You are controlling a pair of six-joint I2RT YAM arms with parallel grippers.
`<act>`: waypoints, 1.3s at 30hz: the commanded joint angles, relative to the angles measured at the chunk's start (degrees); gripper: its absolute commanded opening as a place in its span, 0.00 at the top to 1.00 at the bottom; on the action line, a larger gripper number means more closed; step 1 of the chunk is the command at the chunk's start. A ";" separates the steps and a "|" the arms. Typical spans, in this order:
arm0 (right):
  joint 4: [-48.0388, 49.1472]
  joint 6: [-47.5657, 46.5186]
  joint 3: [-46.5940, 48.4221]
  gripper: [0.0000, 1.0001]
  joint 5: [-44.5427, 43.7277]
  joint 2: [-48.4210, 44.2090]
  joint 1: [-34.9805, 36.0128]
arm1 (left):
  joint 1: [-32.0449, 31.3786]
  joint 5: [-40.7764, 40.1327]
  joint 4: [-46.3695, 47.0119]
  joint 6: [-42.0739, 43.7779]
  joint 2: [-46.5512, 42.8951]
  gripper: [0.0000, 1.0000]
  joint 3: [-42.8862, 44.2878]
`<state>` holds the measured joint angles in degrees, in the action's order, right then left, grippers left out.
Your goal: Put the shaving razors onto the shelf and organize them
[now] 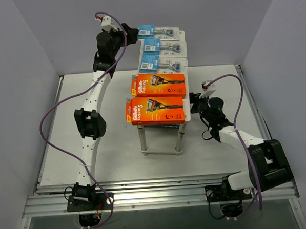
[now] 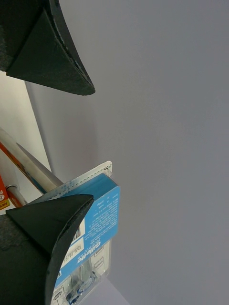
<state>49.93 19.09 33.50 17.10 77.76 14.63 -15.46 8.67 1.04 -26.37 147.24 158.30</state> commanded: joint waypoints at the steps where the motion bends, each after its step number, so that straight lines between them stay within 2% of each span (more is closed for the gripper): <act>1: 3.86 0.16 0.25 0.27 0.83 -0.23 0.31 | -0.89 0.48 0.54 -0.35 -2.13 0.06 2.02; 16: 2.10 -0.99 0.69 0.27 -0.14 -0.68 0.57 | 5.18 0.91 -4.29 -2.19 -12.85 0.06 -4.04; 23: -1.41 -1.16 2.01 0.26 -2.34 -3.66 -0.13 | 8.08 -0.32 -8.94 -1.31 -28.22 0.06 -21.52; 28: -5.45 0.94 2.10 0.26 -5.23 -7.44 -1.27 | 10.37 2.84 -7.55 -1.67 -42.87 0.06 -43.48; 34: -15.90 -0.10 2.89 0.27 -12.26 -14.11 -1.63 | 9.49 6.09 -11.23 1.58 -57.82 0.06 -62.71; 39: -24.52 -3.62 4.65 0.26 -16.83 -22.02 -1.63 | 6.94 6.80 -14.39 5.45 -67.95 0.06 -74.00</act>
<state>30.35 17.91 34.57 5.39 60.36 13.43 -6.98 13.45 -11.42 -24.77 84.79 87.72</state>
